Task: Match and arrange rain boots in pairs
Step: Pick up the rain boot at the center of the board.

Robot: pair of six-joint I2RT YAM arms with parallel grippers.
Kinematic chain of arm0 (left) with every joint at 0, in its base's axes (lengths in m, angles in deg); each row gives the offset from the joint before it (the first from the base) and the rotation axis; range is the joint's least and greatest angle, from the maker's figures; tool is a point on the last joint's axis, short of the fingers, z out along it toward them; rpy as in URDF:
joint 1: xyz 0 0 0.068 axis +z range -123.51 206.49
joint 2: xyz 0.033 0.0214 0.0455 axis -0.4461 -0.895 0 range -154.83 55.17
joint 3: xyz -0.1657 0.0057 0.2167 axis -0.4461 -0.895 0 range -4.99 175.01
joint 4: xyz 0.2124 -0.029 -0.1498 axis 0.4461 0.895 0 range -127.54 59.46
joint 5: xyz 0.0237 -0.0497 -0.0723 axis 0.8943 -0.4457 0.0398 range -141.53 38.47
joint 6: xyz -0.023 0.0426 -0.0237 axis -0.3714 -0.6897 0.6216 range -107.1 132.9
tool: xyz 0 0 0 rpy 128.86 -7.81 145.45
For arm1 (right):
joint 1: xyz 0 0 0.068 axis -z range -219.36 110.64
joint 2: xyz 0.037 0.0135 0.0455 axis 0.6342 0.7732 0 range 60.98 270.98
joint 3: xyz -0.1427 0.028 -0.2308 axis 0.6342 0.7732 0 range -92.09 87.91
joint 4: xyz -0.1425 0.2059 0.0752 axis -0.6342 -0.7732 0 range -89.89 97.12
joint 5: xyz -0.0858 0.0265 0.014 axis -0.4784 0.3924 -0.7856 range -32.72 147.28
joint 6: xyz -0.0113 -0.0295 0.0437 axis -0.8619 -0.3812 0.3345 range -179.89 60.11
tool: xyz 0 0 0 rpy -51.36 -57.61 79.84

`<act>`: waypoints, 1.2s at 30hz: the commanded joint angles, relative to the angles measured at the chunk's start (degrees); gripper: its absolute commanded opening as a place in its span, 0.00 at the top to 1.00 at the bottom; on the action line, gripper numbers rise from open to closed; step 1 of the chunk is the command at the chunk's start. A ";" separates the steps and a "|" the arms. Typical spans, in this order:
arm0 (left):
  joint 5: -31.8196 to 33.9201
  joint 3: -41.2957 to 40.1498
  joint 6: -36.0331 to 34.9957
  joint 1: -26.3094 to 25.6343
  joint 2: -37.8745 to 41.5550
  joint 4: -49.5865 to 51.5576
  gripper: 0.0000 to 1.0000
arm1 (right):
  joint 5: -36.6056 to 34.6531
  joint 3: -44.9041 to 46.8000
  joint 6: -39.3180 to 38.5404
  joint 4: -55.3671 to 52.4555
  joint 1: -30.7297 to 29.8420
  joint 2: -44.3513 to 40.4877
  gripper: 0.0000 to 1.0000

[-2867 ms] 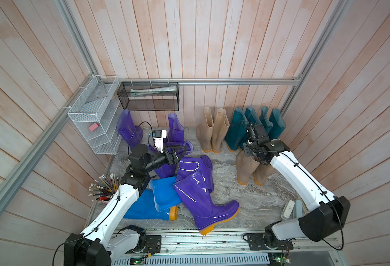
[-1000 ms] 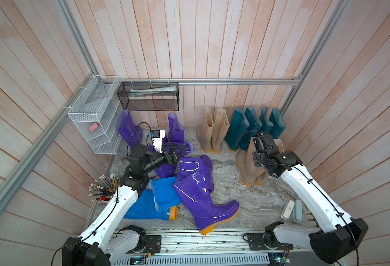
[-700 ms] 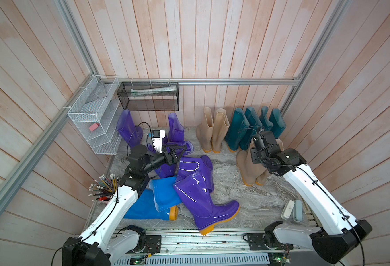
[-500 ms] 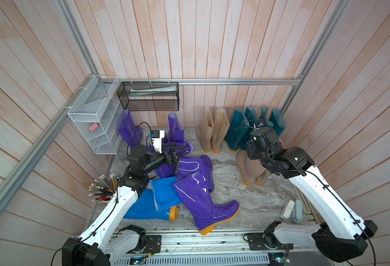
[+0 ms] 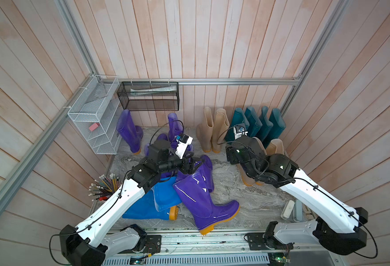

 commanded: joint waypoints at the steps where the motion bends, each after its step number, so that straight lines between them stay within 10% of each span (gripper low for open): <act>1: 1.74 -1.68 -3.02 -0.96 -1.53 12.08 0.21 | -2.00 2.71 -0.66 3.21 0.75 -3.32 0.24; 15: -1.43 -3.90 3.31 -0.99 -3.02 23.99 0.25 | 4.06 15.13 -3.88 11.12 5.71 -12.68 0.23; 24: -13.56 -3.47 4.35 -1.96 0.71 22.74 0.81 | 6.07 17.98 -5.39 13.21 8.24 -14.86 0.23; 36: -21.42 2.03 10.69 -13.32 -2.07 9.48 1.00 | 7.24 18.77 -6.09 13.49 11.38 -16.27 0.23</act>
